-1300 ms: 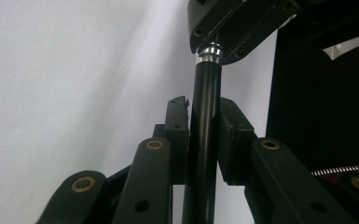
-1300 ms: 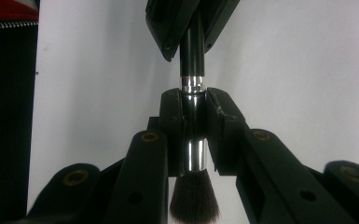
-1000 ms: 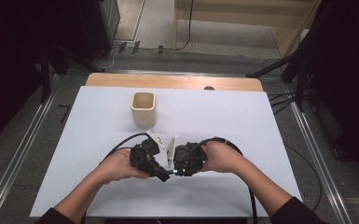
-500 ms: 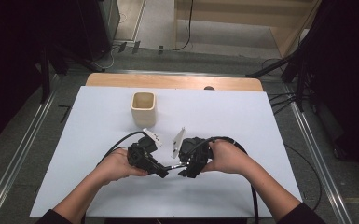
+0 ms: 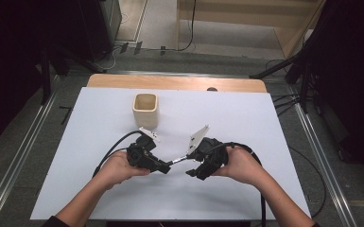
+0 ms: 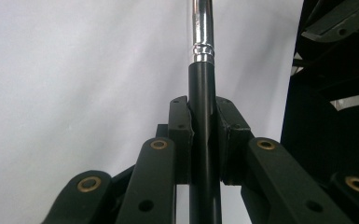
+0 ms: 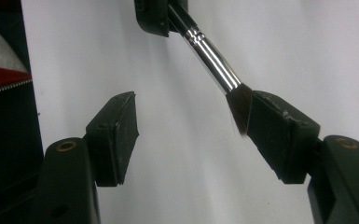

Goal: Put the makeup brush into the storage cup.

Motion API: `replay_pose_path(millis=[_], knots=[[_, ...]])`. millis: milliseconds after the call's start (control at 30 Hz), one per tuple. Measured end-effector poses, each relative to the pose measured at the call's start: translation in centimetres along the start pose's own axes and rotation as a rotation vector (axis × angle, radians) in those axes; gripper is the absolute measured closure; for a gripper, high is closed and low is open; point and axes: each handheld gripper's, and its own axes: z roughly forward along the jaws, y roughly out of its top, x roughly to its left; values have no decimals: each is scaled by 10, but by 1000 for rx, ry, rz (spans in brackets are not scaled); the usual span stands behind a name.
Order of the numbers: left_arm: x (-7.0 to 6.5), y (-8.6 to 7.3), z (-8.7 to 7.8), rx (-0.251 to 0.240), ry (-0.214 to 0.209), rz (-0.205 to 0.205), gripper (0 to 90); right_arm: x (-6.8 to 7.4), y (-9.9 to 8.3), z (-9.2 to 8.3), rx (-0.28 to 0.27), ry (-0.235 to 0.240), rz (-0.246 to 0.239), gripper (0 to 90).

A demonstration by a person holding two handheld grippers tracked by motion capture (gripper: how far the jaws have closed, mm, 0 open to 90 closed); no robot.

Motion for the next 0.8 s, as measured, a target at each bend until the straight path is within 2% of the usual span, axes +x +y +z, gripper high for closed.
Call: replay_pose_path(millis=[67, 167, 200, 400, 433, 600, 800], knots=[[-1, 0, -1, -21, 12, 6, 796, -1, -3, -1, -10, -8, 28, 344], [0, -2, -4, -53, 24, -11, 796, -1, -8, -3, -33, -30, 69, 337], [0, -3, -5, -68, 31, -17, 796, -2, -10, -3, -45, -41, 67, 332], [3, -10, -8, -136, 51, -63, 796, -1, -24, -8, -109, -74, 202, 330], [2, -10, -8, -146, 52, -65, 795, -1, -27, -8, -126, -83, 244, 331], [0, -14, -7, -203, 58, -87, 795, 2, -35, -8, -179, -81, 358, 335], [-7, -19, -3, -272, 85, -114, 796, 5, -42, -6, -223, -86, 467, 338]])
